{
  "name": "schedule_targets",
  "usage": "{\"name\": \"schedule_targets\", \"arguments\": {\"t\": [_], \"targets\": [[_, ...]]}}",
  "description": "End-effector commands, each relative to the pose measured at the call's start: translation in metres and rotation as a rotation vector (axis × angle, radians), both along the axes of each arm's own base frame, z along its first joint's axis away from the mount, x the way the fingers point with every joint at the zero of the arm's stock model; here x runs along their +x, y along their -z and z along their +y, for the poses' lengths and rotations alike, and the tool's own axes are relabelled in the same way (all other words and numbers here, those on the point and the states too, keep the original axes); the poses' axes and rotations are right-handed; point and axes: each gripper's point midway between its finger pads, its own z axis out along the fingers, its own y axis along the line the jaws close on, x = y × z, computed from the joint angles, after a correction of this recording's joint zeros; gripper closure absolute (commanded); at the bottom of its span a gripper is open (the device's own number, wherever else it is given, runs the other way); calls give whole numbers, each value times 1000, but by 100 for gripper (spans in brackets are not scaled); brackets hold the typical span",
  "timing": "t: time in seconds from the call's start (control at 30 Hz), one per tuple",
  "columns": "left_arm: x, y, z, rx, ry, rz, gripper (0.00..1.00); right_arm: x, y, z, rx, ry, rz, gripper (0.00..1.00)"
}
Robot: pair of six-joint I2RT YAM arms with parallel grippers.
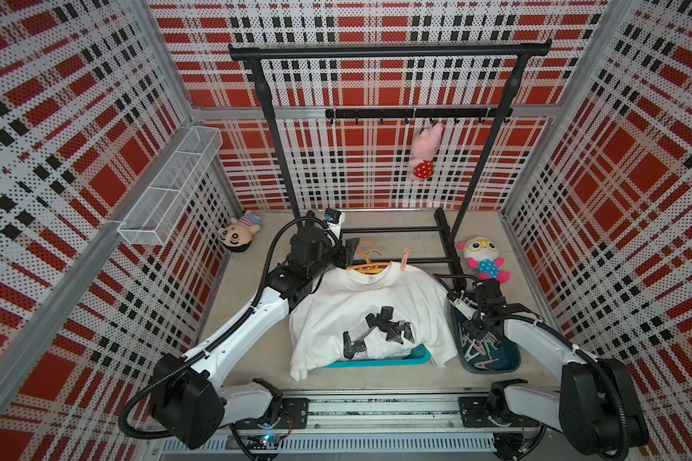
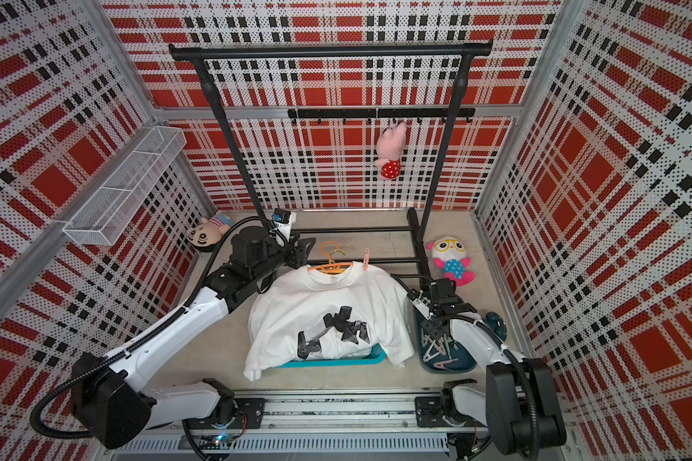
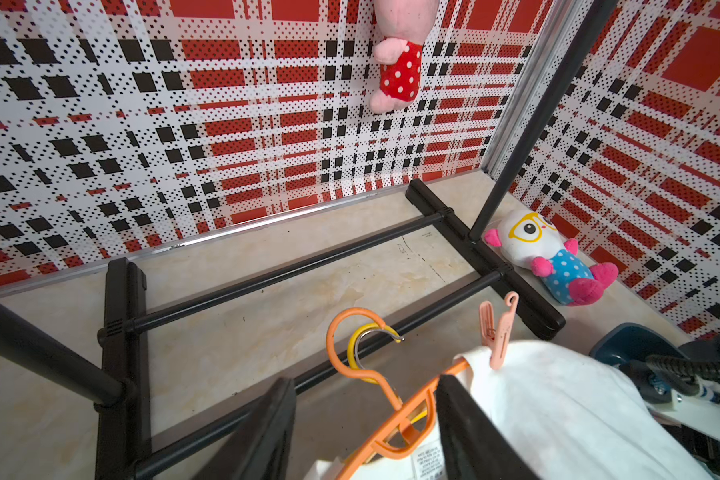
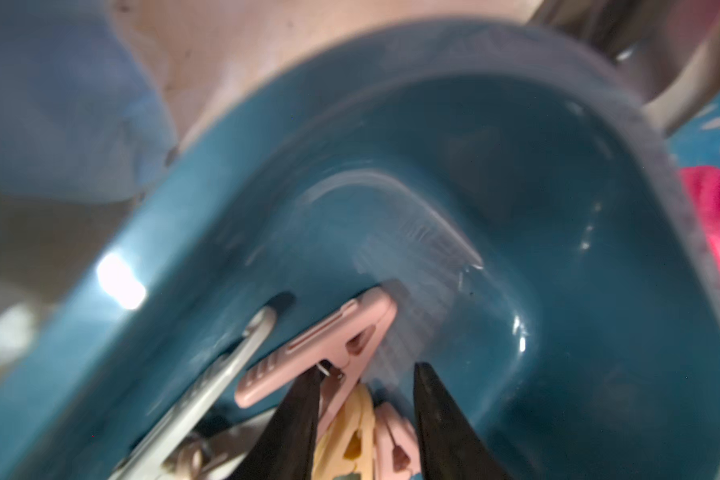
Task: Use clothespins to secure the t-shirt on both sides of the hanger
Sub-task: Pick up the clothespin from the storage box.
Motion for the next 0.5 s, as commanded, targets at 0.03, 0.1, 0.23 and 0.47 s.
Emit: {"name": "schedule_targets", "arguments": {"t": [0.03, 0.1, 0.23, 0.47], "targets": [[-2, -11, 3, -21, -1, -33, 42, 5, -7, -2, 26, 33, -52, 60], [-2, -11, 4, -21, -3, -32, 42, 5, -6, -5, 22, 54, -66, 65], [-3, -13, 5, -24, -8, -40, 42, 6, -6, -2, 46, 66, -68, 76], [-3, -15, 6, -29, -9, -45, 42, 5, 1, -3, 50, 93, -21, 70]]}}
